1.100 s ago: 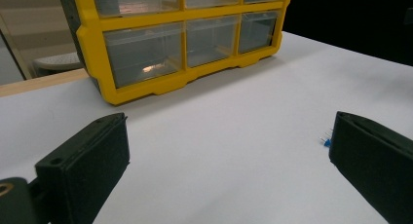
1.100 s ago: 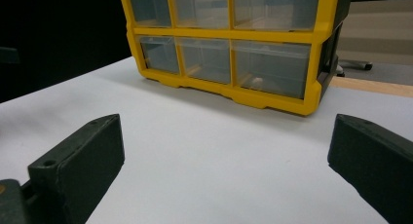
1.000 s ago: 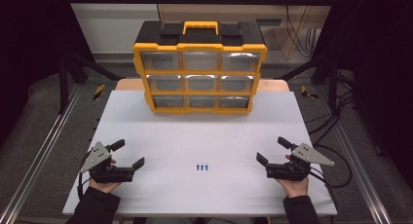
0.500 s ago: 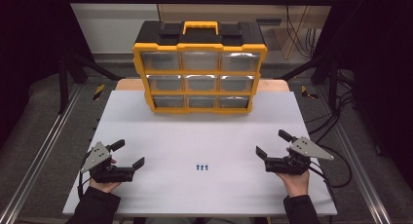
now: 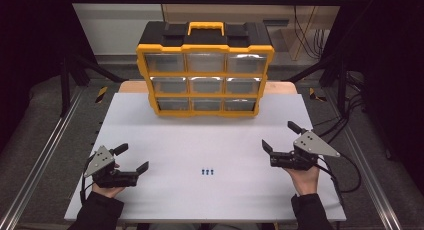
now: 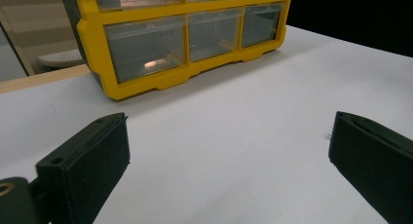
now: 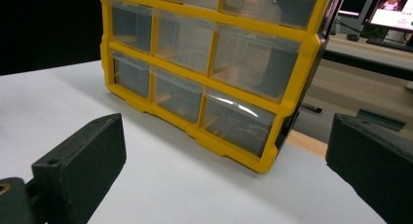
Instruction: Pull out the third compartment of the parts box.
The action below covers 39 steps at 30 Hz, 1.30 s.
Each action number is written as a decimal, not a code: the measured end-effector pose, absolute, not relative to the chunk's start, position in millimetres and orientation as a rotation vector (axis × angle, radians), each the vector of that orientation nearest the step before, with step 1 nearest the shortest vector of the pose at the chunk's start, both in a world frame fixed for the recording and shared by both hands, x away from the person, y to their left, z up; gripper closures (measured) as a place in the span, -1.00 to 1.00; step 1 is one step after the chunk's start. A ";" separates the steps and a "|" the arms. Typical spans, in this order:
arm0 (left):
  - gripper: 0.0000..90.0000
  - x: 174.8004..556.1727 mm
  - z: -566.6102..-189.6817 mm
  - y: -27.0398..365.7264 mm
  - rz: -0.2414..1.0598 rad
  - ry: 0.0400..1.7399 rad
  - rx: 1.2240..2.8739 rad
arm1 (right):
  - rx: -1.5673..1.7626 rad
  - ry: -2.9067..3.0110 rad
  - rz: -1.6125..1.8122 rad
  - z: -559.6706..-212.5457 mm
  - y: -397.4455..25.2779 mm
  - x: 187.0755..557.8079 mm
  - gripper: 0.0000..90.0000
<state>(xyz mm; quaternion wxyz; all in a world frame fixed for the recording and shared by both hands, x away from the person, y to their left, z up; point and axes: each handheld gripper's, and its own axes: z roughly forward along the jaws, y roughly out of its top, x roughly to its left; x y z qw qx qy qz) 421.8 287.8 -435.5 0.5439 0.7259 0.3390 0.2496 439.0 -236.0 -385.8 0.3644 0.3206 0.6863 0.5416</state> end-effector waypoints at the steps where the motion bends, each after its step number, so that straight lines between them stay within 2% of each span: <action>1: -0.98 421.8 -435.5 287.8 0.592 0.804 1.723 | 0.819 1.767 1.383 -384.0 -234.7 440.2 -0.96; 39: -0.98 422.3 -436.4 287.5 0.593 0.804 1.732 | 0.629 1.797 1.058 -333.1 -206.7 485.7 -0.95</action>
